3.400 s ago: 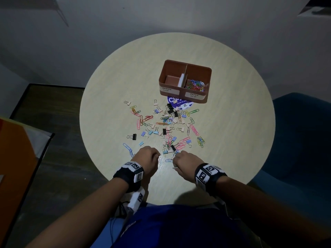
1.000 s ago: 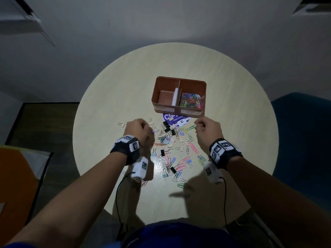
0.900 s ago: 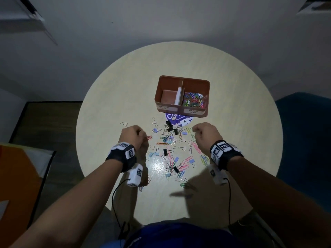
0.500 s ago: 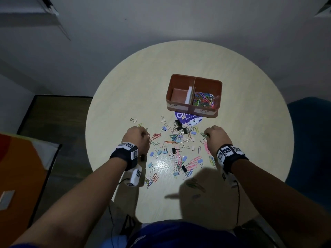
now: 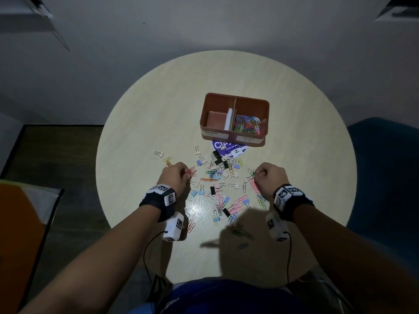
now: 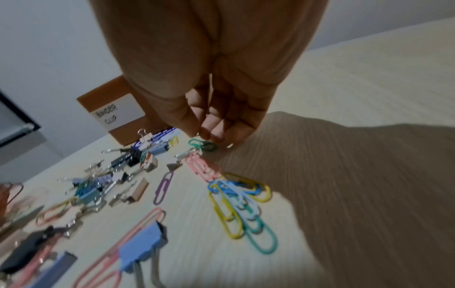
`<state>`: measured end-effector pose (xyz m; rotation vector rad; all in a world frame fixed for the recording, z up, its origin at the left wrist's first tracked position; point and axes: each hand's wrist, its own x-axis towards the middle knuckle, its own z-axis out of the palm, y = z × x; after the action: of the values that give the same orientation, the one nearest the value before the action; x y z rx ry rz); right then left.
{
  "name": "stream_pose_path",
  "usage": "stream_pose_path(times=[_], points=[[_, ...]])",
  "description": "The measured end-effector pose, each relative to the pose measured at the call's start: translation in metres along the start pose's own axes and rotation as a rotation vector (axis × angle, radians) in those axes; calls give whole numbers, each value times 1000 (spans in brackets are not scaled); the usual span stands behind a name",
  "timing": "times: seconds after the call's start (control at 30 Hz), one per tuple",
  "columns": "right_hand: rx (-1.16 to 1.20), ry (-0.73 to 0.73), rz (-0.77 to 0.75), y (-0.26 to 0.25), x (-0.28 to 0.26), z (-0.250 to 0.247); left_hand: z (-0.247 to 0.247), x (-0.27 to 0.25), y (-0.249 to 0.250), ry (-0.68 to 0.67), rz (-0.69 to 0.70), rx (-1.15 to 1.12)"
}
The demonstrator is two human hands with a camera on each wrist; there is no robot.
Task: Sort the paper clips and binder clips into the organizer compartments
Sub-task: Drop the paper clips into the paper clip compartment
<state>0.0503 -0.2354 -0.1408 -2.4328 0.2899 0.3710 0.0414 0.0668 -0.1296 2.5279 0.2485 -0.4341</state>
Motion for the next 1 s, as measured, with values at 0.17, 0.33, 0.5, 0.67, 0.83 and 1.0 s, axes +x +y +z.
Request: stream_pose_path(times=[0.17,0.33,0.5,0.67,0.83,1.0], points=[[69,-13,10,1,-11,-3,-5,-9,-4,8,-73,-101],[35,-49,47,8,-13,-3,-3,-12,-7,-2,-108,-128],[-19,-89,56,11,-15,-3,-3,-18,-1,0,-114,-123],[-89,-136,112,4,-16,4,-1,-24,4,11,-123,-156],[-125,-114,84,-3,-19,6,-3,-28,5,-13,-117,-169],[-85,14,47,-9,-4,-2,-4,-28,3,12,-89,-150]])
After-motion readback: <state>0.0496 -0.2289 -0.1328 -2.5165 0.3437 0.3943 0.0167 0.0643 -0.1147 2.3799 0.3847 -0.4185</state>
